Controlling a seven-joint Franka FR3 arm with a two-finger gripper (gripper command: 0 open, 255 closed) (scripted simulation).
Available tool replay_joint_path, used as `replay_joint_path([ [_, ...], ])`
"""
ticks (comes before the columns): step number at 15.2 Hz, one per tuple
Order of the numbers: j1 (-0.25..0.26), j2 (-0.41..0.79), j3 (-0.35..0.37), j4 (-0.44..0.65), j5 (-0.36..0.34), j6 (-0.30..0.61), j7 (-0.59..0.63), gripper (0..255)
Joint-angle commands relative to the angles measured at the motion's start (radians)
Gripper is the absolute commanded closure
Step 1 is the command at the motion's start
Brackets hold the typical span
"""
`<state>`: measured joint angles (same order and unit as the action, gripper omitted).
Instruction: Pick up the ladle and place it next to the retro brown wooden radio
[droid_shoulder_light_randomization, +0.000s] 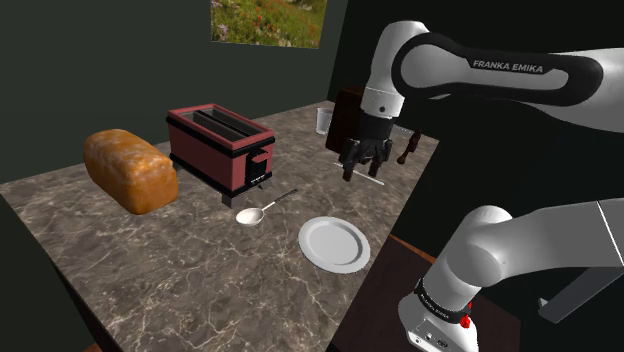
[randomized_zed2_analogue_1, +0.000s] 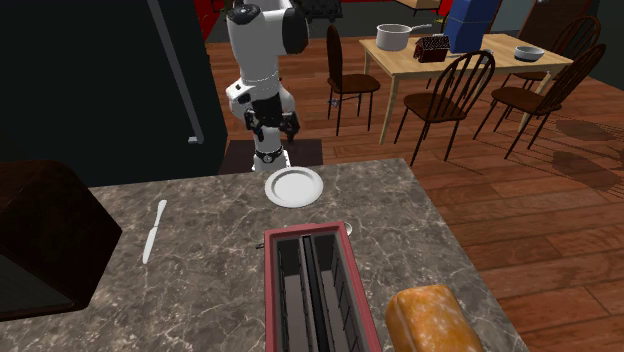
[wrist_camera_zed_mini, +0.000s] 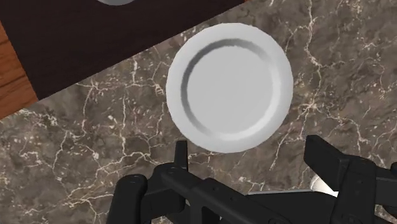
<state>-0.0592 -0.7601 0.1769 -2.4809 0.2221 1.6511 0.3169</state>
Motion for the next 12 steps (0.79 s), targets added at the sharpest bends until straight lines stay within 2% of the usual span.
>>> replay_joint_path([
  [1, -0.018, 0.028, 0.060, -0.021, 0.046, 0.076, 0.129, 0],
  [7, -0.091, 0.173, 0.233, -0.019, 0.126, 0.300, 0.478, 0],
  [12, -0.184, 0.345, 0.374, 0.030, 0.117, 0.484, 0.782, 0],
])
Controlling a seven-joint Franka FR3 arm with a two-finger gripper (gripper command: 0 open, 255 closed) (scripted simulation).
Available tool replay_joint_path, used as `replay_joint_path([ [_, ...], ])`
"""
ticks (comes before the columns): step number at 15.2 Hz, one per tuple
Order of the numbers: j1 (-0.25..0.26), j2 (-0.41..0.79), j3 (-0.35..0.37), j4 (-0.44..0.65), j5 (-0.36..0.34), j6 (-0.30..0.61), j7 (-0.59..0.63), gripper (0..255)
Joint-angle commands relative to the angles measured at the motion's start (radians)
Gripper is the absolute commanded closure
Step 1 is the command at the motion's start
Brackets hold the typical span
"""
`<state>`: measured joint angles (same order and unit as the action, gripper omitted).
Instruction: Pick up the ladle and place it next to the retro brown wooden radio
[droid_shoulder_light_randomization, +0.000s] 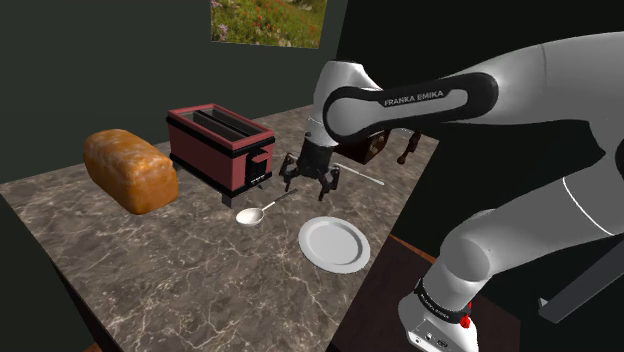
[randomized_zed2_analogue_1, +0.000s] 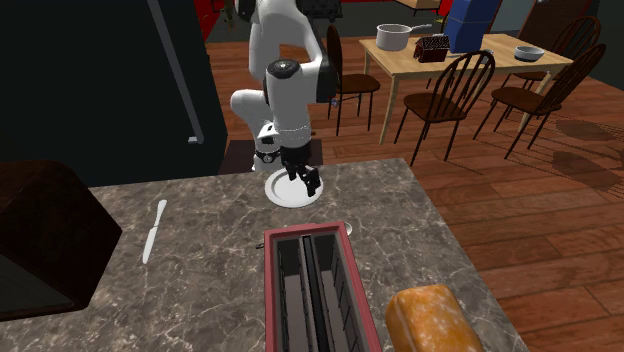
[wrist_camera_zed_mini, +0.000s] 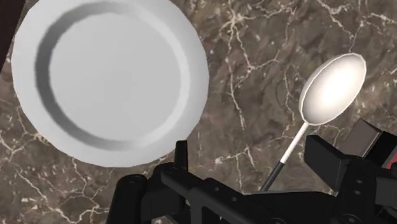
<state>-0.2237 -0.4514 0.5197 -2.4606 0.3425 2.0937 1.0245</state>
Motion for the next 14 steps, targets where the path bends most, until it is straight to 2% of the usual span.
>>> replay_joint_path([
  [1, -0.042, 0.074, 0.059, 0.024, -0.017, 0.076, 0.139, 0],
  [5, -0.139, 0.240, 0.162, 0.090, -0.122, 0.203, 0.422, 0],
  [8, -0.203, 0.377, 0.216, 0.149, -0.262, 0.276, 0.666, 0],
  [14, -0.202, 0.447, 0.219, 0.134, -0.331, 0.346, 0.720, 0],
])
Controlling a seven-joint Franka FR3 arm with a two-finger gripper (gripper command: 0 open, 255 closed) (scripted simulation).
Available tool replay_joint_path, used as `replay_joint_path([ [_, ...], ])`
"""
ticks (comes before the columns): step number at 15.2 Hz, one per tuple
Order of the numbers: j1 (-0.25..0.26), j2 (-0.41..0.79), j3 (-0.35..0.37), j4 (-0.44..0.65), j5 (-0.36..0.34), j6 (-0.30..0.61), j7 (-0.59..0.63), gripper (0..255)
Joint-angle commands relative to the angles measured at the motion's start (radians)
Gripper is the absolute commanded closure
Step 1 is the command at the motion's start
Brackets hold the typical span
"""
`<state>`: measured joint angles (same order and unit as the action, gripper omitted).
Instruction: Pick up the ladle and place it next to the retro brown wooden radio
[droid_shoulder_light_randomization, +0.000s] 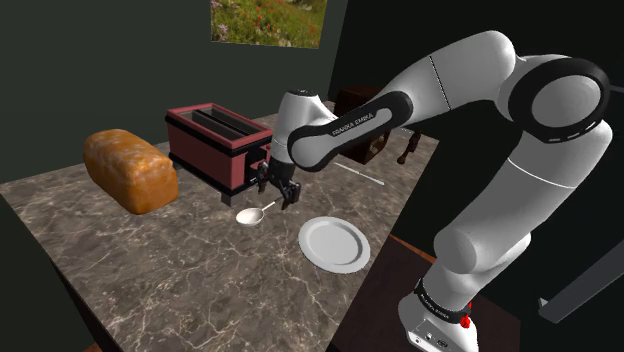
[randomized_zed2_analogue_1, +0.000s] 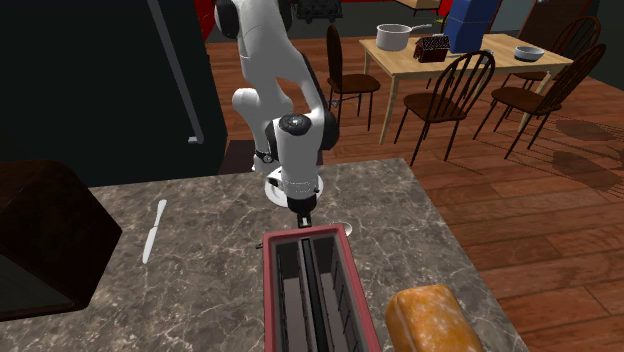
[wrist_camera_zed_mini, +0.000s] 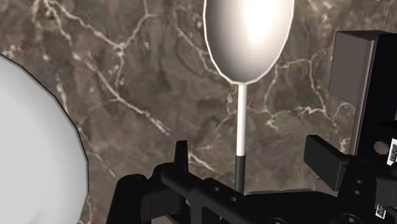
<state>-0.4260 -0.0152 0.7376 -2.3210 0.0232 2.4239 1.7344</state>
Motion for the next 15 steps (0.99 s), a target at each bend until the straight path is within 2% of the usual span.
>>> replay_joint_path([
  [1, 0.000, 0.025, 0.001, -0.008, -0.026, 0.029, 0.020, 0],
  [2, 0.000, 0.048, 0.001, -0.012, -0.050, 0.049, 0.038, 0],
  [10, 0.001, 0.048, 0.000, -0.012, -0.050, 0.049, 0.038, 0],
  [11, 0.001, 0.048, 0.000, -0.012, -0.050, 0.049, 0.037, 255],
  [15, 0.001, 0.047, 0.000, -0.012, -0.050, 0.049, 0.037, 255],
])
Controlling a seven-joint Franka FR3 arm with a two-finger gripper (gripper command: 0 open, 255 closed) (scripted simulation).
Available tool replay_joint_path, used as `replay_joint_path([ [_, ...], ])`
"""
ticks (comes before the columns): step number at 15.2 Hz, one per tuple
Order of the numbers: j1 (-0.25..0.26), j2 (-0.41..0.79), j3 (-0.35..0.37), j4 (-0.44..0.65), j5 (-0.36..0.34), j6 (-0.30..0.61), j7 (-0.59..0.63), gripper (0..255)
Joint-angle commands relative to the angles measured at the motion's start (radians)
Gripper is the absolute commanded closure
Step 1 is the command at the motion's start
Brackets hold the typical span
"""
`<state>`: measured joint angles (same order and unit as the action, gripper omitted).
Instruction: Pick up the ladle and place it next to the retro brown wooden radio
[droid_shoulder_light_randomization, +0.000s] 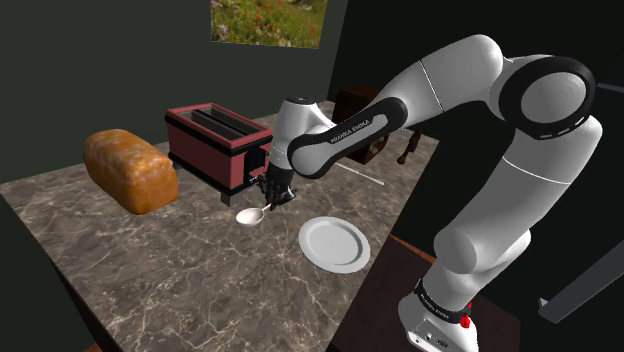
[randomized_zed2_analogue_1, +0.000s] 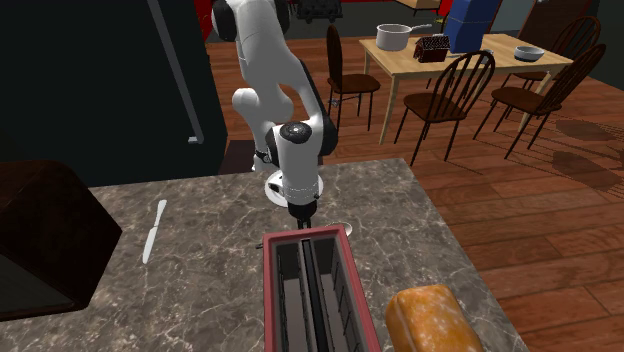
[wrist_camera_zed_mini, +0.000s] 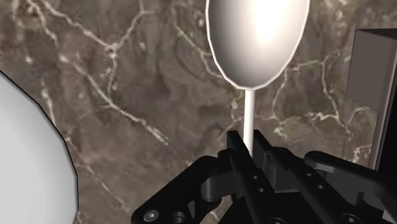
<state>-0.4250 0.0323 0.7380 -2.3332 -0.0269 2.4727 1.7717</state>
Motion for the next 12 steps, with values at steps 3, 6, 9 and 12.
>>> replay_joint_path([
  [3, 0.000, 0.000, 0.000, 0.000, 0.000, 0.000, 0.000, 255],
  [6, -0.001, -0.012, 0.001, 0.005, 0.013, -0.013, -0.009, 255],
  [9, -0.002, -0.047, 0.001, 0.019, 0.050, -0.054, -0.035, 255],
  [12, -0.002, -0.080, -0.002, 0.036, 0.080, -0.096, -0.057, 255],
])
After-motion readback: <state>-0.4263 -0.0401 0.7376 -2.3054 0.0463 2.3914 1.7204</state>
